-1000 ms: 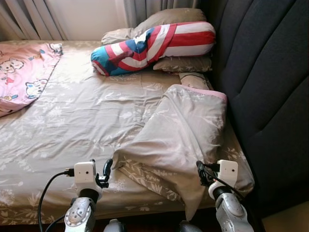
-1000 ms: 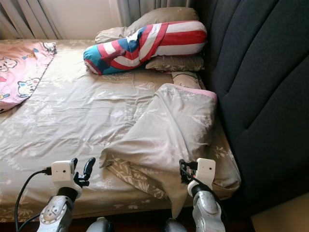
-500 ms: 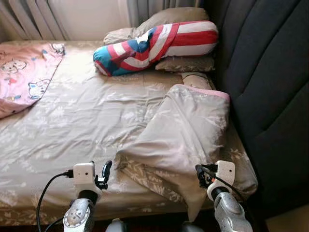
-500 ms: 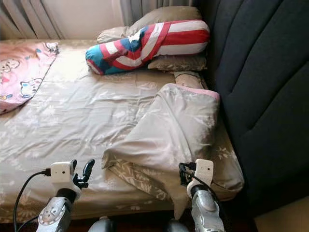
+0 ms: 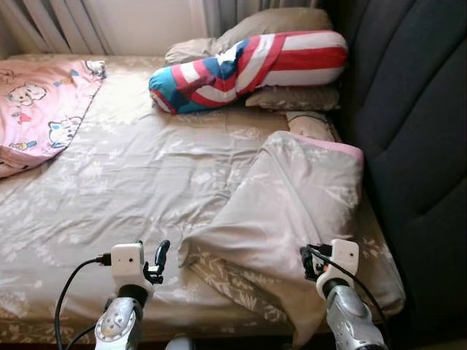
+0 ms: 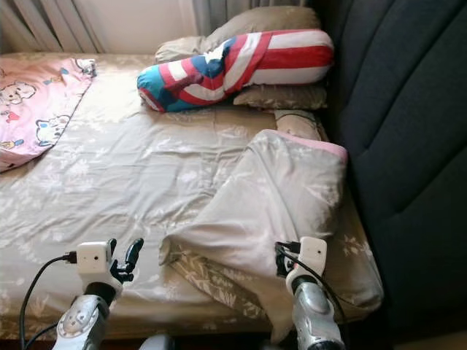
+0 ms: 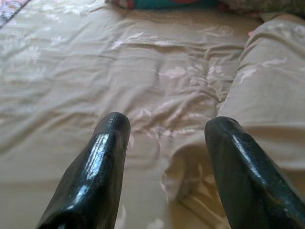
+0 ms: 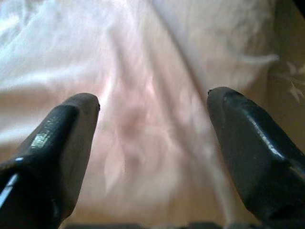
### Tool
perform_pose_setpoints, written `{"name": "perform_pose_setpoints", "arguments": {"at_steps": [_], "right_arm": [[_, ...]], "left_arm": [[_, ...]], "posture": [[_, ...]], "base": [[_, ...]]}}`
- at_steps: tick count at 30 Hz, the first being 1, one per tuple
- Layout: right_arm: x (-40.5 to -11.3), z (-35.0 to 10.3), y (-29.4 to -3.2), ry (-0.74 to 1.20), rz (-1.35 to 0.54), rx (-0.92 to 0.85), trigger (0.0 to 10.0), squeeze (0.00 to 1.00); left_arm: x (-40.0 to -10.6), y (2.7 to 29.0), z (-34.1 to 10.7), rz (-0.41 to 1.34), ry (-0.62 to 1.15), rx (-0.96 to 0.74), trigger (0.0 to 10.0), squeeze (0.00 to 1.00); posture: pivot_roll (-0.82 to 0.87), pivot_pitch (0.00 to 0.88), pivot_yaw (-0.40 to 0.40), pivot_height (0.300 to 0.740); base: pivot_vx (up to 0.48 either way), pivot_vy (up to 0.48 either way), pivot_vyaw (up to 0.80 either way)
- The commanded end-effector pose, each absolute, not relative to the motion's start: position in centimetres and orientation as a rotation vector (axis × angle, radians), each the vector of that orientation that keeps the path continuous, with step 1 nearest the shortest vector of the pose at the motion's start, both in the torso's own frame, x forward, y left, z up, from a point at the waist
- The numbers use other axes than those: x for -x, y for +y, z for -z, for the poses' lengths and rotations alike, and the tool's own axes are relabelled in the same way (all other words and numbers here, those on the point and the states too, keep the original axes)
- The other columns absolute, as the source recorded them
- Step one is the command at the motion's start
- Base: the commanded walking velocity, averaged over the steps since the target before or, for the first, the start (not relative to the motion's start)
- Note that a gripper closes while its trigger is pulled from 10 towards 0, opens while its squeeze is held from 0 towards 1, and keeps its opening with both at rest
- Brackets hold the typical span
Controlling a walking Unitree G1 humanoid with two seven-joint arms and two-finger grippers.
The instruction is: Clean up the room
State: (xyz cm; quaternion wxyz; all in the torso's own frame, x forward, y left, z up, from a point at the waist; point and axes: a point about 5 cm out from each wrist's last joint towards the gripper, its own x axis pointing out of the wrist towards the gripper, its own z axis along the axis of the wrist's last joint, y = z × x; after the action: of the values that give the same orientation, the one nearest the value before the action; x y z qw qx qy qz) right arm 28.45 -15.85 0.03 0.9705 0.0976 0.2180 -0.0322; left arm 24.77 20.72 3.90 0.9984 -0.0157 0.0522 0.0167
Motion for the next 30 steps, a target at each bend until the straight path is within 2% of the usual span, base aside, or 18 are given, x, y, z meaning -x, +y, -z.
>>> {"name": "perform_pose_setpoints", "arguments": {"at_steps": [1,9,14,15,17,18,24,25,28,29,30], "right_arm": [[-27.7,0.8,-17.0,0.486,0.105,-0.186,10.0,0.00],[-28.2,0.8,-17.2,0.504,0.114,-0.160,10.0,0.00],[-28.2,1.1,-16.9,0.529,0.109,-0.239,10.0,0.00],[-28.2,1.2,-16.8,0.533,0.104,-0.249,10.0,0.26],[-28.1,1.3,-16.8,0.540,0.098,-0.247,10.0,0.29],[-27.7,1.9,-16.9,0.587,0.101,-0.215,10.0,0.00],[-27.5,2.1,-16.8,0.591,0.098,-0.253,10.0,0.00],[-27.6,2.1,-16.5,0.583,0.078,-0.257,10.0,1.00],[-27.7,2.0,-16.4,0.580,0.089,-0.246,10.0,1.00],[-27.7,1.9,-16.4,0.567,0.088,-0.260,10.0,0.00],[-27.7,1.9,-16.4,0.567,0.088,-0.260,10.0,0.00]], "left_arm": [[-24.9,20.0,-4.1,-0.010,0.102,0.040,10.0,0.00],[-24.7,20.1,-4.1,-0.007,0.107,0.035,10.0,0.00],[-24.5,20.2,-4.2,-0.007,0.110,0.032,10.0,0.00],[-24.4,20.2,-4.2,-0.007,0.111,0.031,10.0,0.00],[-24.3,20.2,-4.2,-0.006,0.112,0.030,10.0,0.00],[-24.2,20.4,-4.3,-0.006,0.115,0.025,10.0,0.00],[-23.9,20.8,-4.3,-0.006,0.122,0.012,10.0,0.00],[-23.8,20.8,-4.4,-0.006,0.123,0.011,10.0,0.00],[-23.7,21.0,-4.4,-0.002,0.126,0.007,10.0,0.00],[-23.7,21.0,-4.4,0.000,0.128,0.004,10.0,0.00],[-23.7,21.0,-4.4,0.000,0.128,0.004,10.0,0.00]], "posture": [[-0.07,0.133,-0.016,0.665],[-0.06,0.141,-0.014,0.665],[-0.05,0.151,-0.008,0.665],[-0.04,0.154,-0.006,0.665],[-0.04,0.156,-0.003,0.665],[-0.04,0.162,0.001,0.665],[-0.03,0.174,0.013,0.665],[-0.03,0.179,0.017,0.665],[-0.02,0.182,0.022,0.665],[-0.02,0.184,0.025,0.665],[-0.02,0.184,0.025,0.665]], "base": [[0.000,0.000,0.00],[0.000,0.000,0.00],[0.000,0.000,0.00],[0.000,0.000,0.00],[0.000,0.000,0.00],[0.000,0.000,0.00],[0.000,0.000,0.00],[0.000,0.000,0.00],[0.000,0.000,0.00],[0.000,0.000,0.00],[0.000,0.000,0.00]]}}
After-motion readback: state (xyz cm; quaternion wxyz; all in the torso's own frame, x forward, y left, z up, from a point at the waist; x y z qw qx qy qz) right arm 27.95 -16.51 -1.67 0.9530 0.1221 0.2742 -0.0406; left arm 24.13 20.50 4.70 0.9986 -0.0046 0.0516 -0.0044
